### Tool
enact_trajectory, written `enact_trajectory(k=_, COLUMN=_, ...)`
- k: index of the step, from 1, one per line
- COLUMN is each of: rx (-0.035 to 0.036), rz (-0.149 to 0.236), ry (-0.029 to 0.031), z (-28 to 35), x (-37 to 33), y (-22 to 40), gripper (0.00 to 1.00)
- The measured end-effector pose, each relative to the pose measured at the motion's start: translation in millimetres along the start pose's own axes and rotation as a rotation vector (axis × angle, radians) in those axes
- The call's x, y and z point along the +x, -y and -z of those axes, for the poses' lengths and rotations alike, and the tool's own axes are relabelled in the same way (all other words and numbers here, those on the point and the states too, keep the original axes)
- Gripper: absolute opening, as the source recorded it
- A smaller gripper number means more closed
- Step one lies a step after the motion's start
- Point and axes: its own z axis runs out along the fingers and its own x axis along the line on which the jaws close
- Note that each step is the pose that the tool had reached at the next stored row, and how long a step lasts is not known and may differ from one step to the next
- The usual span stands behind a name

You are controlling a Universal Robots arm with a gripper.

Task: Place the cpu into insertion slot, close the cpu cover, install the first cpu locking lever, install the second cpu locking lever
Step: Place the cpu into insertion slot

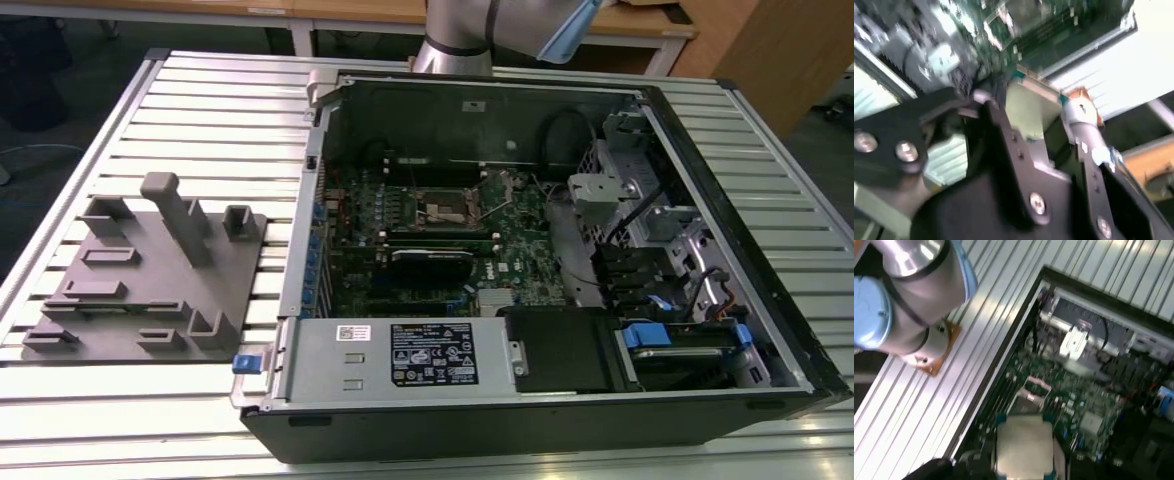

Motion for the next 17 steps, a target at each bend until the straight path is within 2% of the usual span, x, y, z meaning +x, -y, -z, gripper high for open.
enact_trajectory(k=17, rx=-0.0013, rz=0.0, ry=0.0008, z=-0.3, x=0.0, y=0.1, gripper=0.54)
